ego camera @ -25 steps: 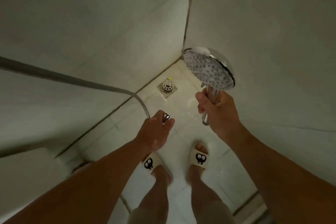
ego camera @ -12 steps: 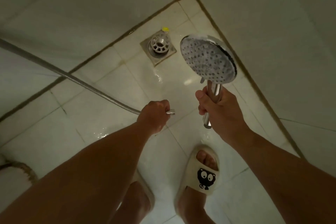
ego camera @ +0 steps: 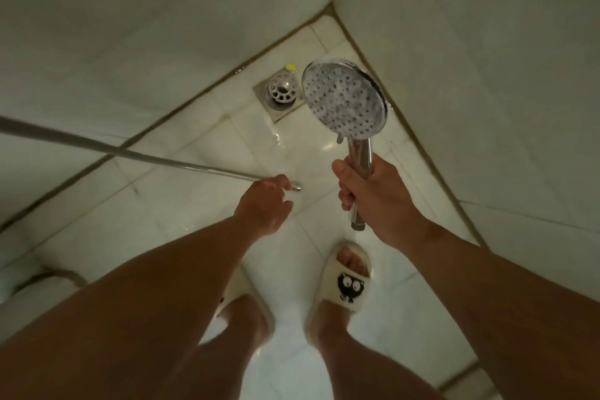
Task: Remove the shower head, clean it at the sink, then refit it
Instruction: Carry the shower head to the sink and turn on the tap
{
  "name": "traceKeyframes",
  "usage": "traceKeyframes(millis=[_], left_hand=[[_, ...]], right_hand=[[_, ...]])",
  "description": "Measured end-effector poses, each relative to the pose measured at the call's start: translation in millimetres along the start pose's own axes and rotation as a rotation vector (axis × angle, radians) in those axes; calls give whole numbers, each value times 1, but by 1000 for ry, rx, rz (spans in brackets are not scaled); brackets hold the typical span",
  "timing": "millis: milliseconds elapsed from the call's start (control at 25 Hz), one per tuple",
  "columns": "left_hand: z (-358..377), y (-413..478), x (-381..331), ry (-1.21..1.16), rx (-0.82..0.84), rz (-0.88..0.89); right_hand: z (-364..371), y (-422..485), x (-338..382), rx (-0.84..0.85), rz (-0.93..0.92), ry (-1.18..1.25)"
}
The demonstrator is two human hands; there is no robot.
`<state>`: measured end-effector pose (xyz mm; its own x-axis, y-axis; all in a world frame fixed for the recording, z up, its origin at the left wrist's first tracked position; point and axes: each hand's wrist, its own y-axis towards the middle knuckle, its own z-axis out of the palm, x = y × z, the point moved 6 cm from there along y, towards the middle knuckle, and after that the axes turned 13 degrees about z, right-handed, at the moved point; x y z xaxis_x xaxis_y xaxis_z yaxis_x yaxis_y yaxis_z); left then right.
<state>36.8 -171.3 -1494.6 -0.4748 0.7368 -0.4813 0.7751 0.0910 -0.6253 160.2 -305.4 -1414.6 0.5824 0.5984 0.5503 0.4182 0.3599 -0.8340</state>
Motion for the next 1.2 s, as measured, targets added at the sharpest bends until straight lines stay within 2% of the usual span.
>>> traceKeyframes(millis=[40, 120, 160, 200, 280, 400, 560, 640, 760, 880, 960, 1080, 1200], left_hand=[[-22, -35, -18, -137, 2, -50], [-71, -122, -60, -709, -57, -236], [-95, -165, -87, -1001, -76, -285], [-119, -206, -115, -1196, -70, -307], [-173, -299, -172, -1360, -25, -295], [-240, -416, -235, -1476, -81, -222], [-290, -511, -268, -1365, -326, -121], [-303, -559, -275, -1348, -506, -85], [-292, -632, -282, -1551, -814, -89], [-260, -698, -280, -1724, -1096, -154], [-230, -752, -268, -1812, -1269, -228], [-180, -821, -245, -1868, -1420, -278], [-133, -886, -213, -1876, -1467, -303]], right_hand=[[4, -35, 16, 11, 14, 4], [16, -119, 56, 34, 38, 10], [22, -160, 74, 50, 43, -11], [31, -199, 91, 72, 51, -56], [53, -289, 132, 111, 74, -135], [85, -394, 184, 150, 56, -195], [130, -479, 227, 258, 84, -201], [162, -523, 239, 366, 89, -261], [210, -587, 243, 479, 23, -480], [259, -642, 219, 621, -73, -728], [298, -681, 183, 708, -73, -834], [353, -726, 119, 791, -60, -951], [409, -766, 60, 815, -50, -961]])
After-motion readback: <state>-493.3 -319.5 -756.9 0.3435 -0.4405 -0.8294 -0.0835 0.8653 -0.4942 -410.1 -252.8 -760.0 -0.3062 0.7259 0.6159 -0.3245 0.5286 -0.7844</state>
